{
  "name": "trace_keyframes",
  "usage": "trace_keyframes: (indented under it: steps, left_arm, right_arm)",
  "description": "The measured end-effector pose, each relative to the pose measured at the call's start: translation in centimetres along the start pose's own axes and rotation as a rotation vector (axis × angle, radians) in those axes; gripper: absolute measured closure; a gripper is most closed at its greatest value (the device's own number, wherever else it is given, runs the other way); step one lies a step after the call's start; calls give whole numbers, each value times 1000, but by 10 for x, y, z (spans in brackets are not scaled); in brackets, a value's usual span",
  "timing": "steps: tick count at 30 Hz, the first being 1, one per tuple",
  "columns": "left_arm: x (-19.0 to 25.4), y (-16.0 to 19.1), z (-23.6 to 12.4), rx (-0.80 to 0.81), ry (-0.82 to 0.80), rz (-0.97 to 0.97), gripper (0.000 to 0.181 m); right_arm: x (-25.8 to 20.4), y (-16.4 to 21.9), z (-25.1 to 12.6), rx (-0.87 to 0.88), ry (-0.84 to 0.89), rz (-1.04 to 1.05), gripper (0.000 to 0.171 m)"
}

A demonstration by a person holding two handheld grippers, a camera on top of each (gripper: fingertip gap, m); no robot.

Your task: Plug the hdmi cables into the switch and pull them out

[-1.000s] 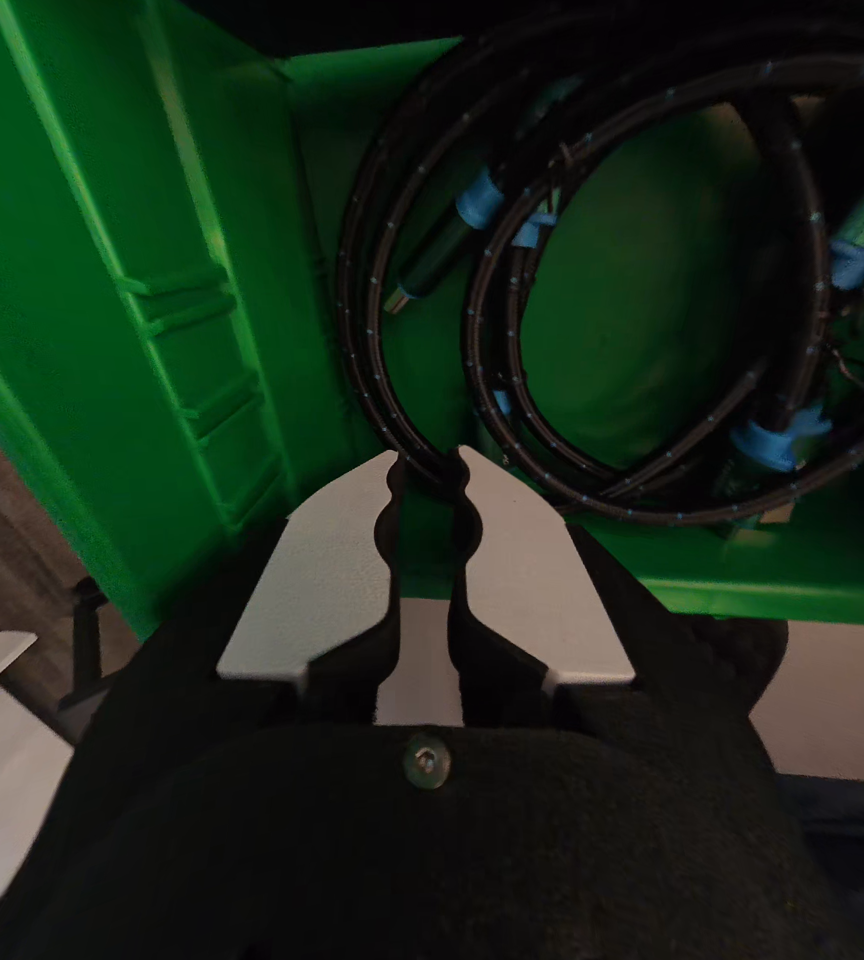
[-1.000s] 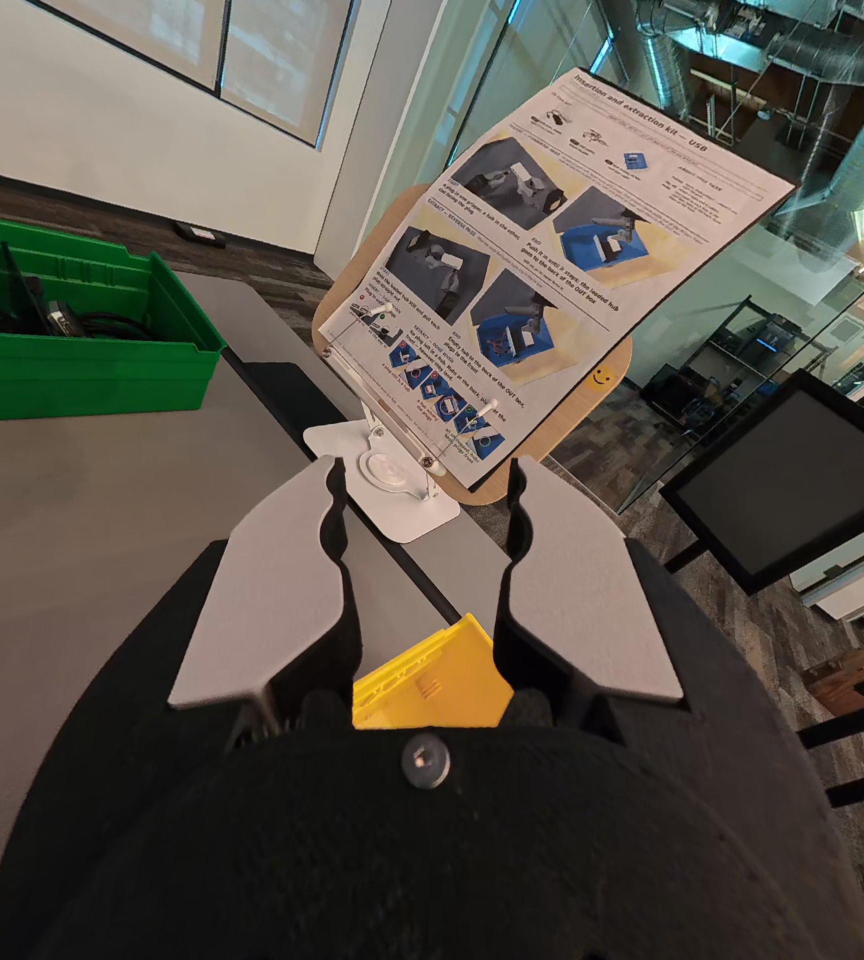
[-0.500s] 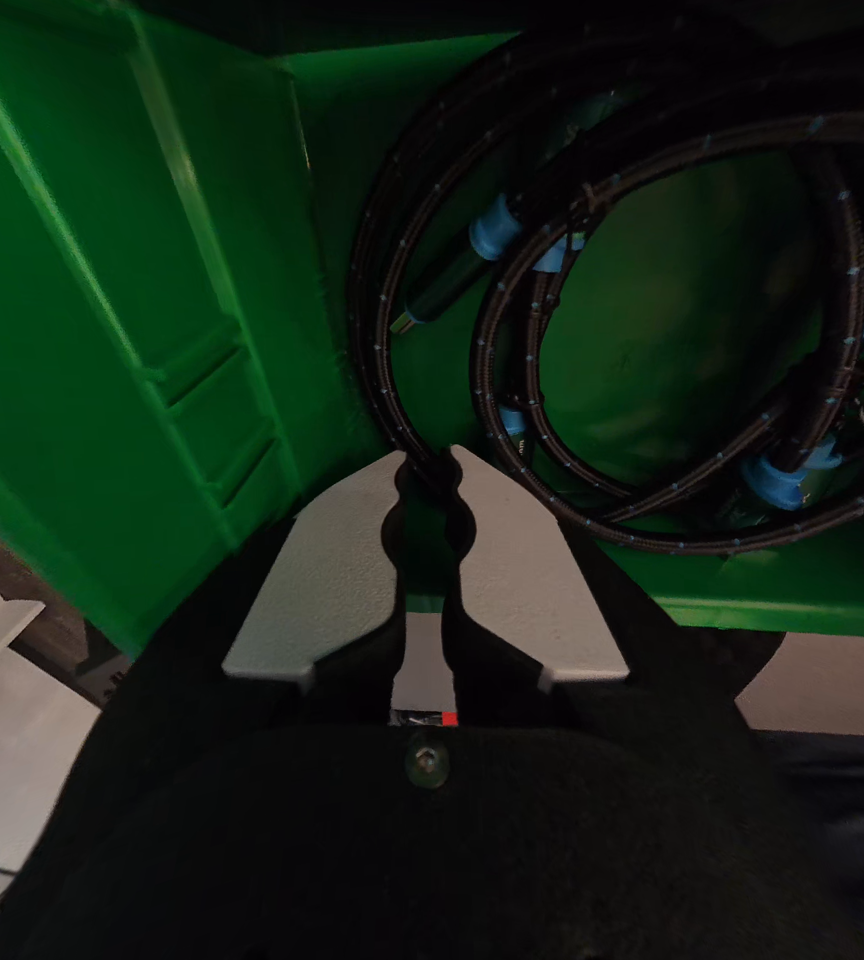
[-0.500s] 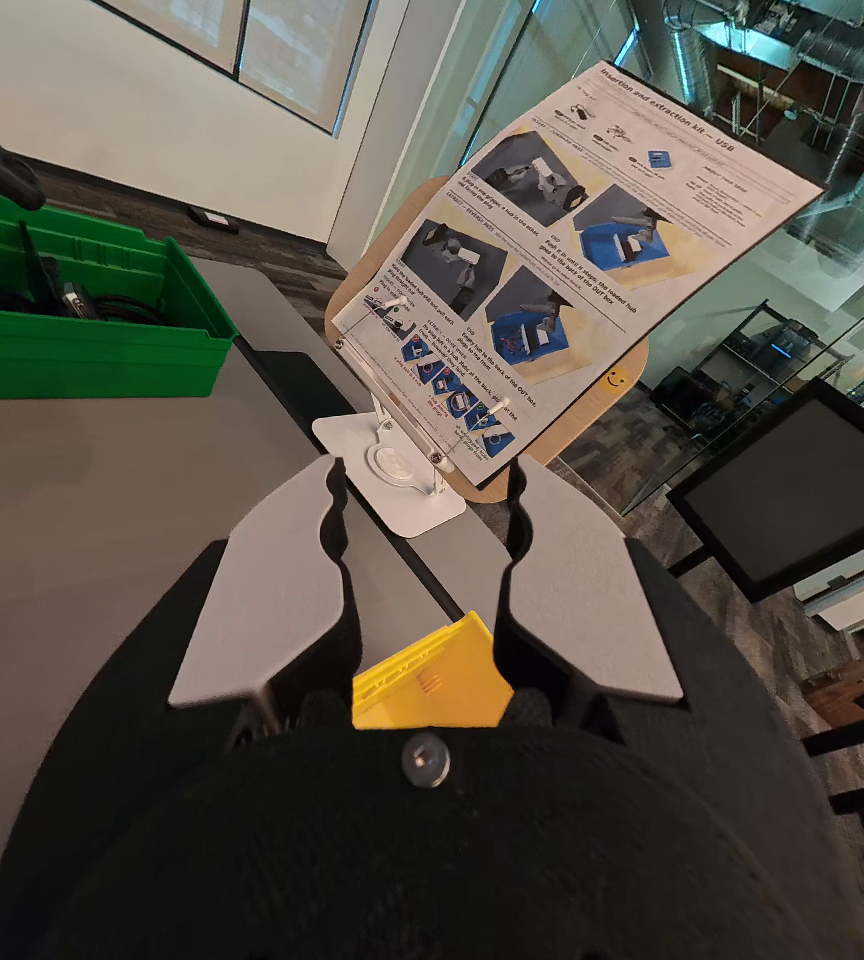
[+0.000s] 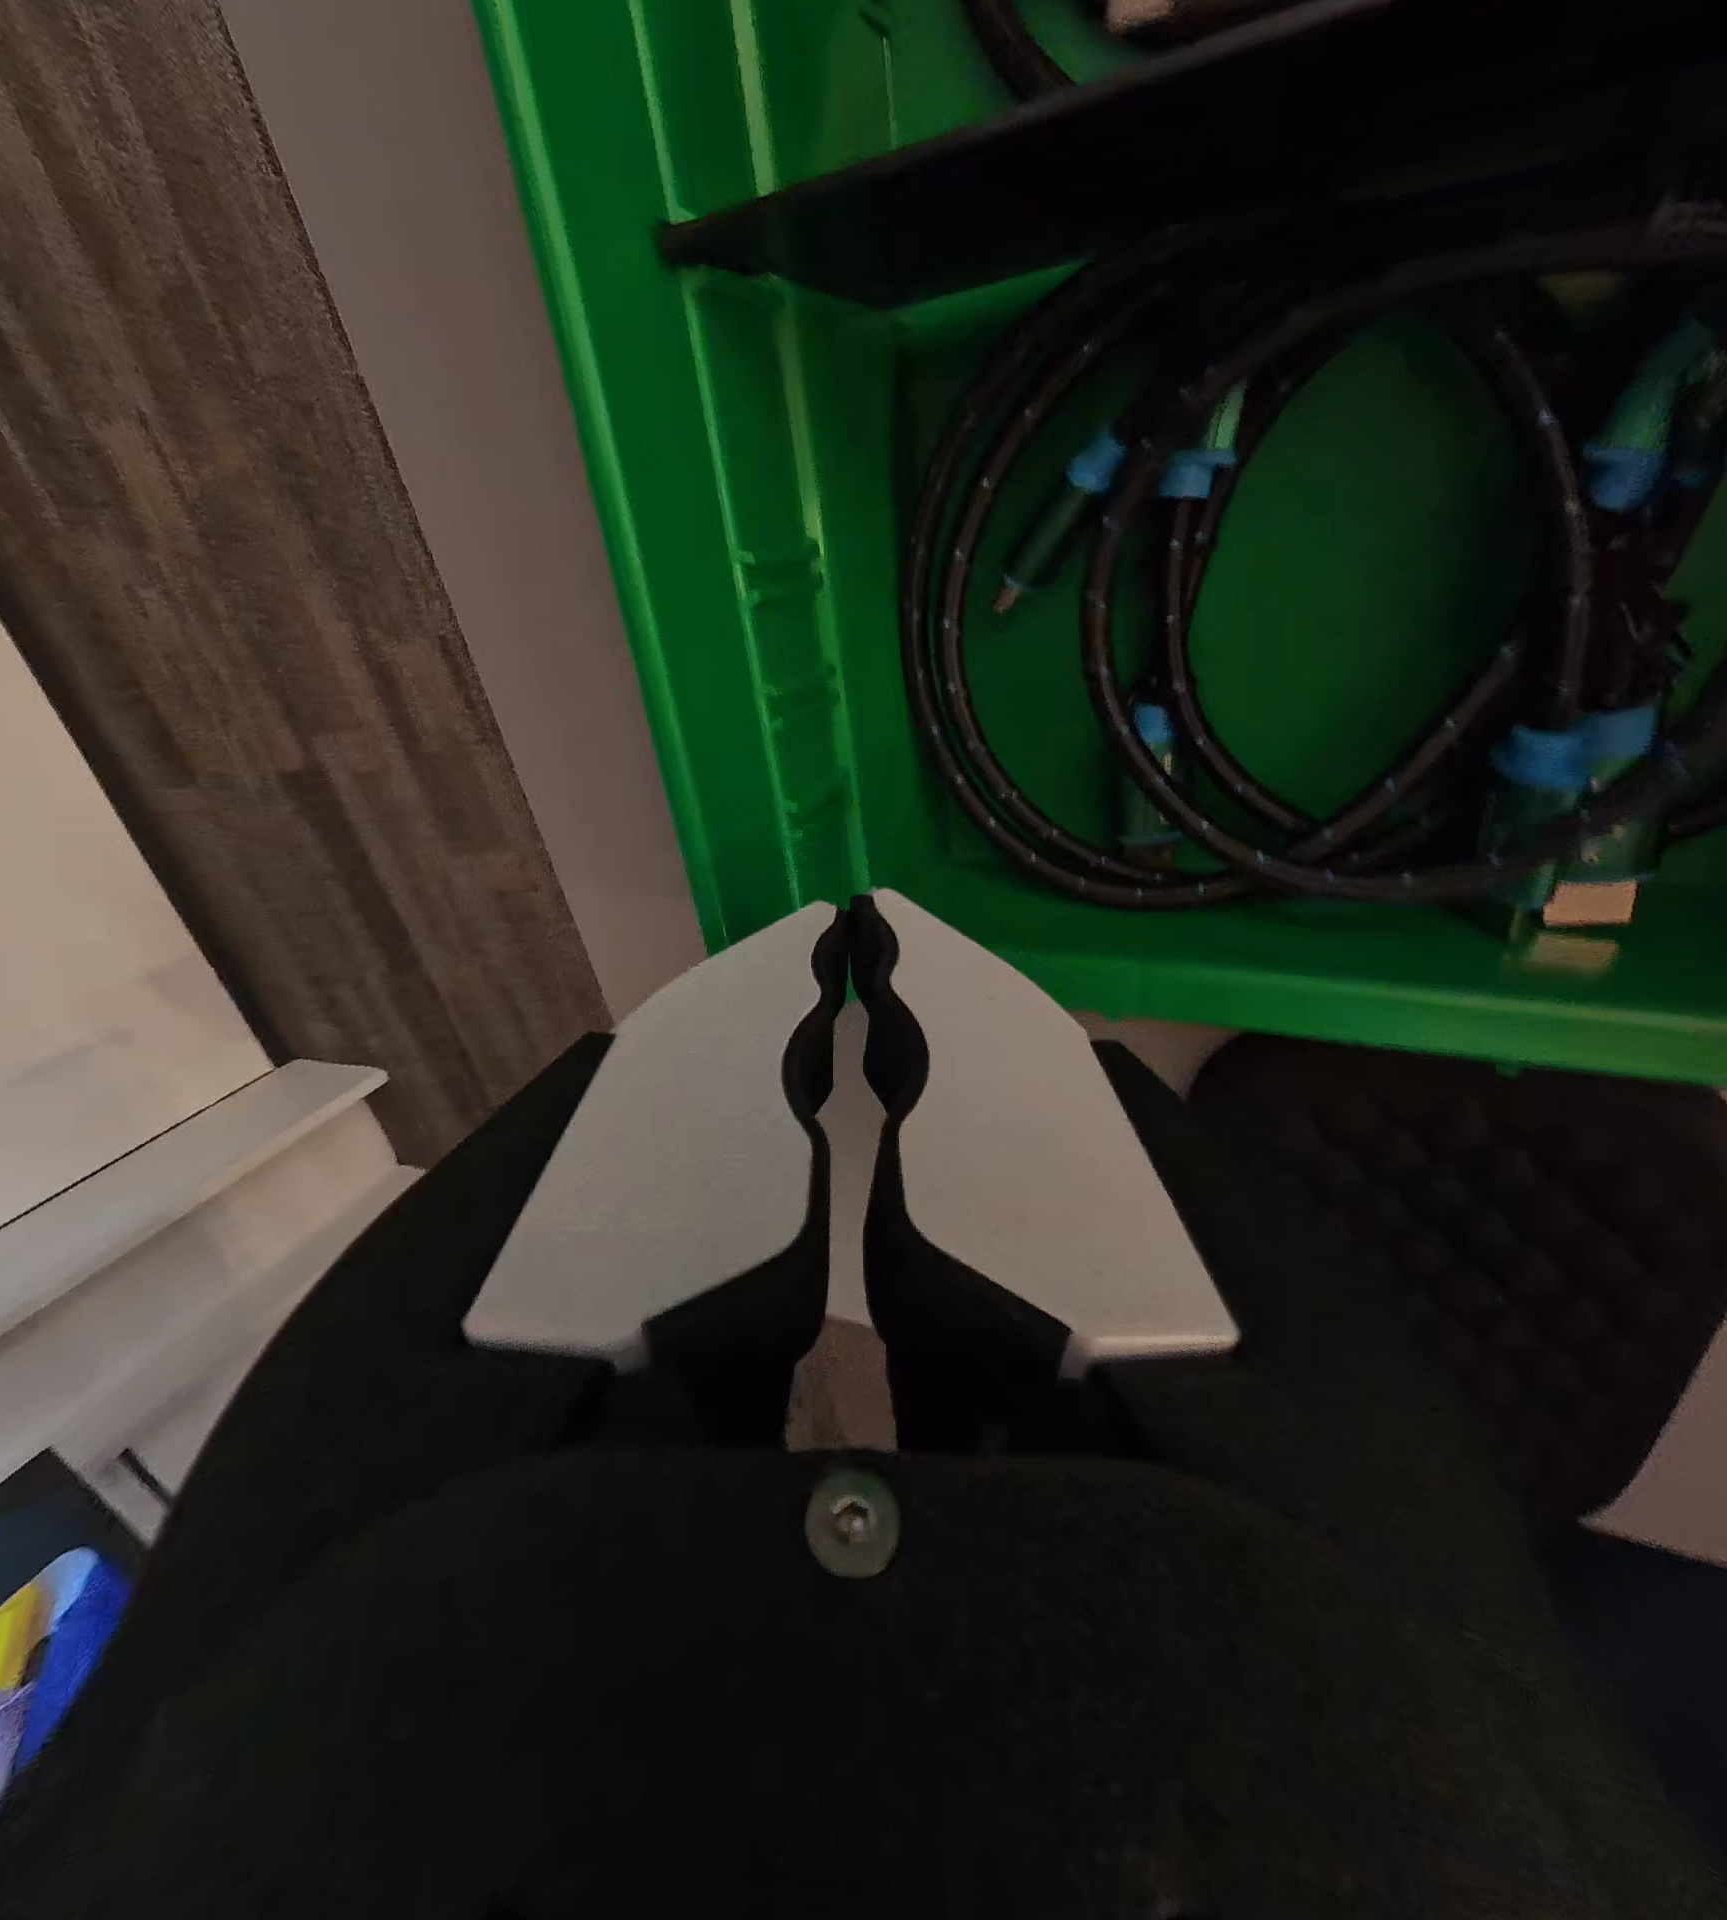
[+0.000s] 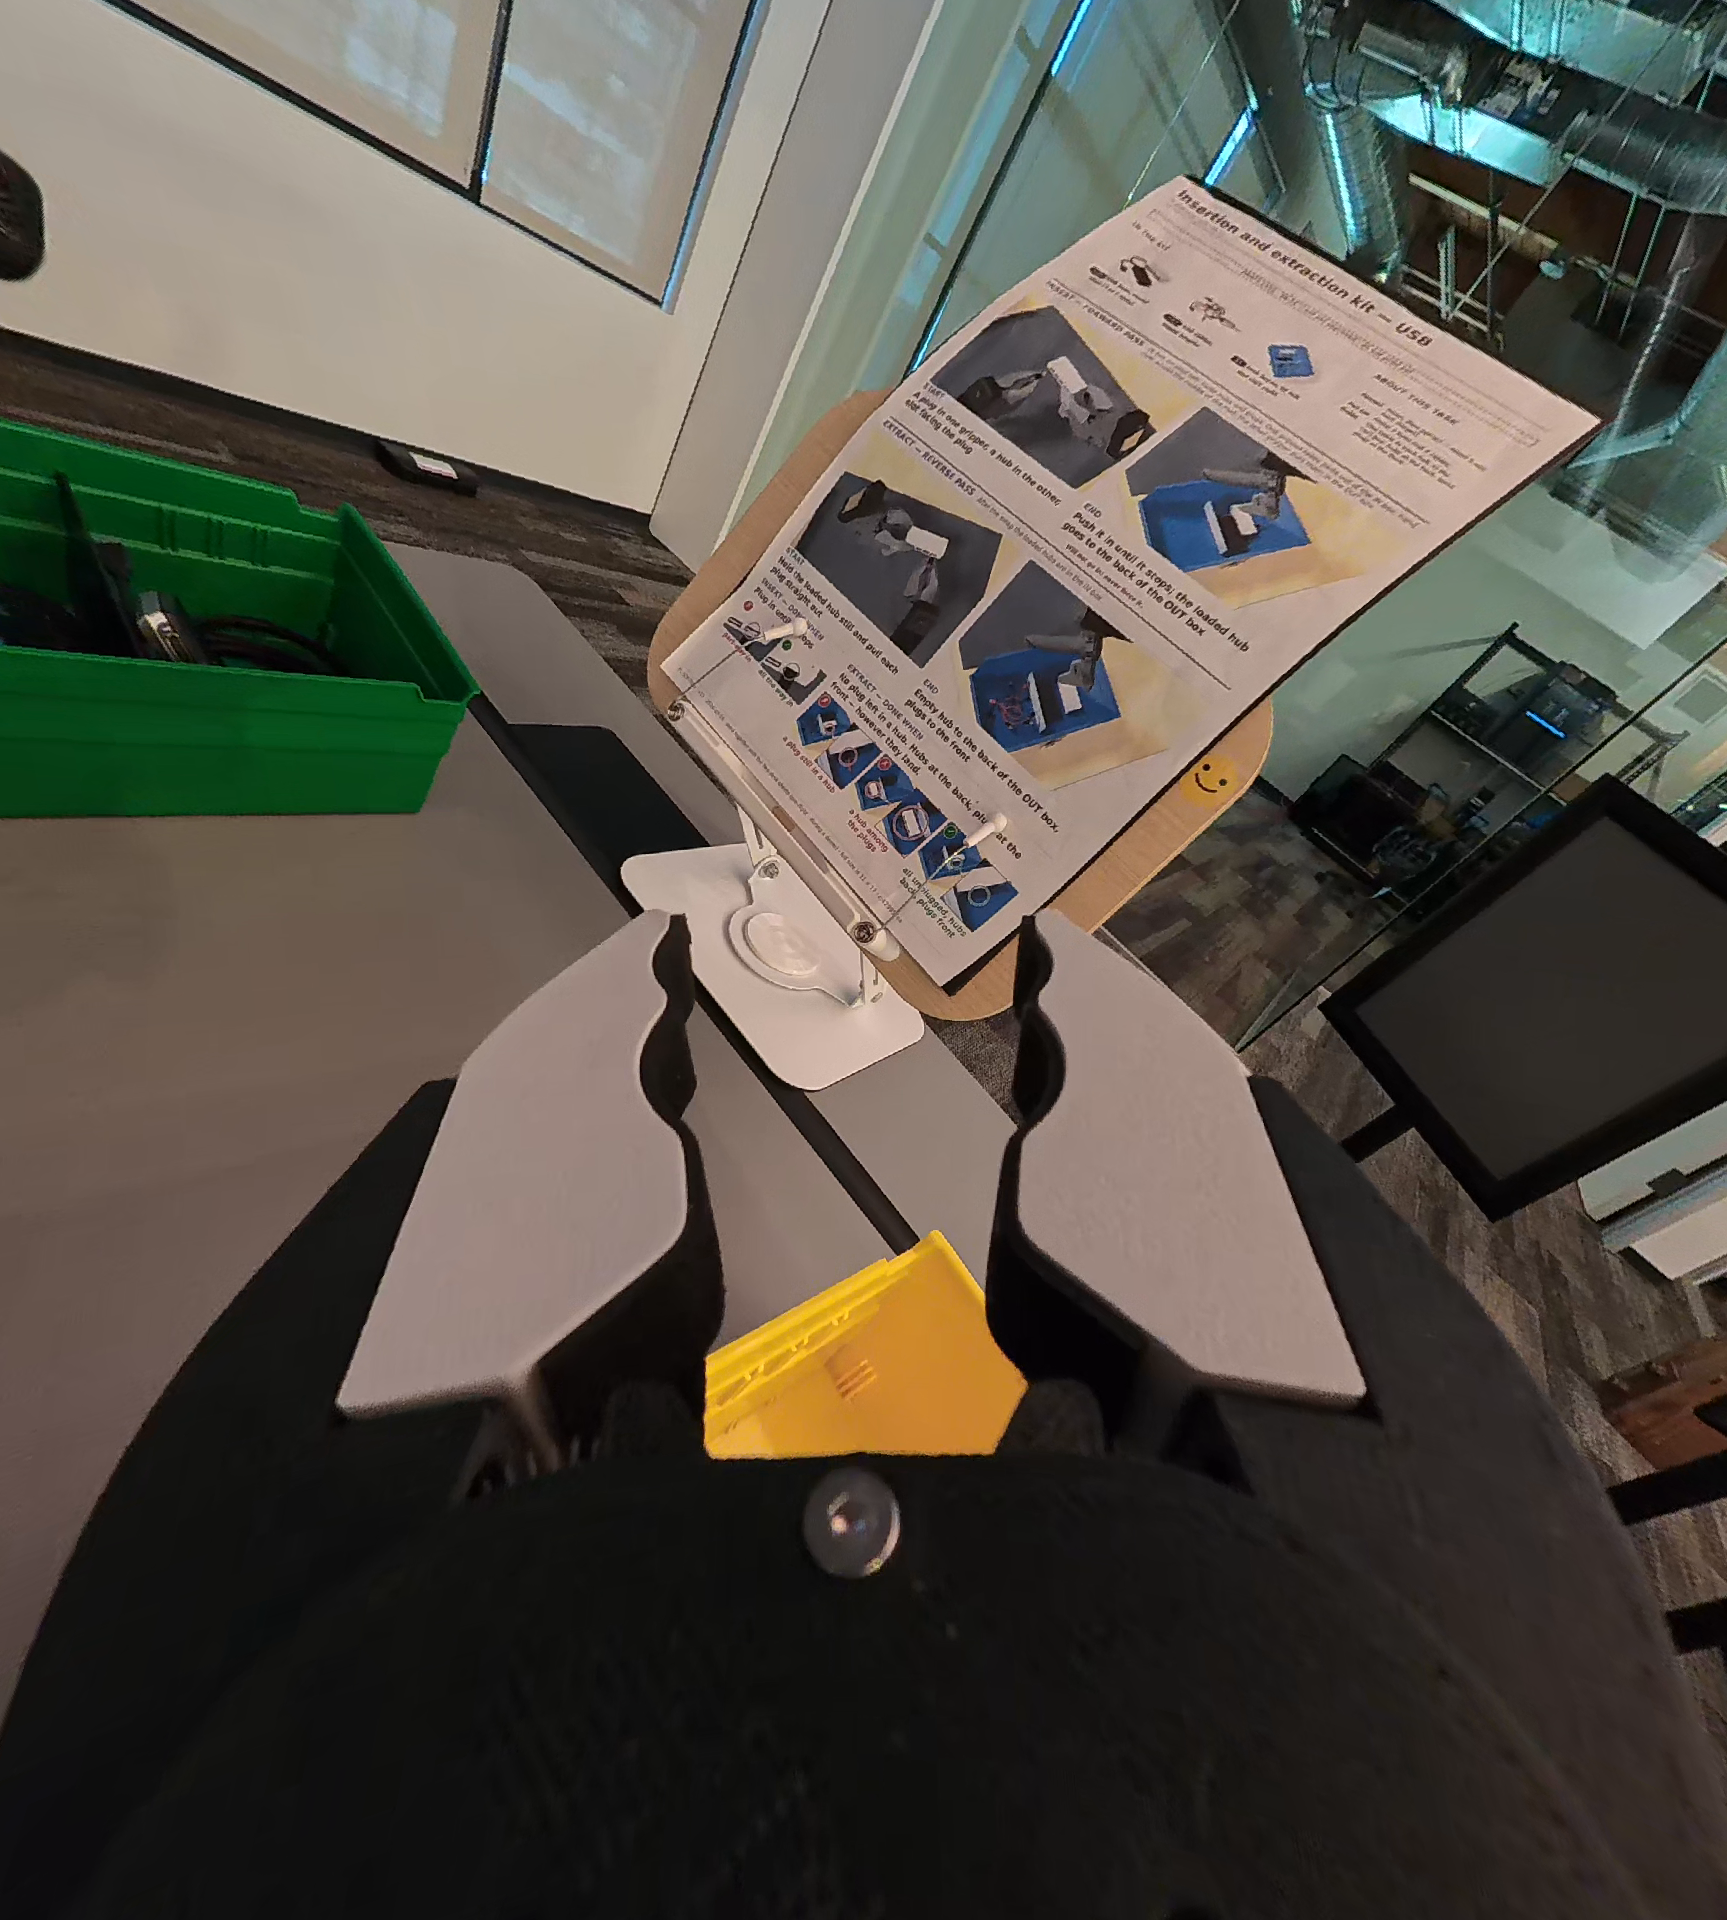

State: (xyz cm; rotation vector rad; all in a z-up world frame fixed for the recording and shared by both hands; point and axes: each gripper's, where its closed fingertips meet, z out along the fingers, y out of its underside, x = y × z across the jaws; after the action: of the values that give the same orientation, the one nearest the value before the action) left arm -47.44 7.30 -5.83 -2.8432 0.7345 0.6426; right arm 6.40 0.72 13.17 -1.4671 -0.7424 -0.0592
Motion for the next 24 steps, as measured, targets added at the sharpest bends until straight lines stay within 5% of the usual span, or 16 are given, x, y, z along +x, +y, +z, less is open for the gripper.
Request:
trace_keyframes:
  steps: [10,24]
  left_arm:
    - [24,1,47,-76,128,-142,180]
    - [38,4,67,-167,228,-209,154]
  right_arm:
    - [-2,-3,-6,9,-18,0,110]
    - [-10,-5,-2,2,-36,-45,110]
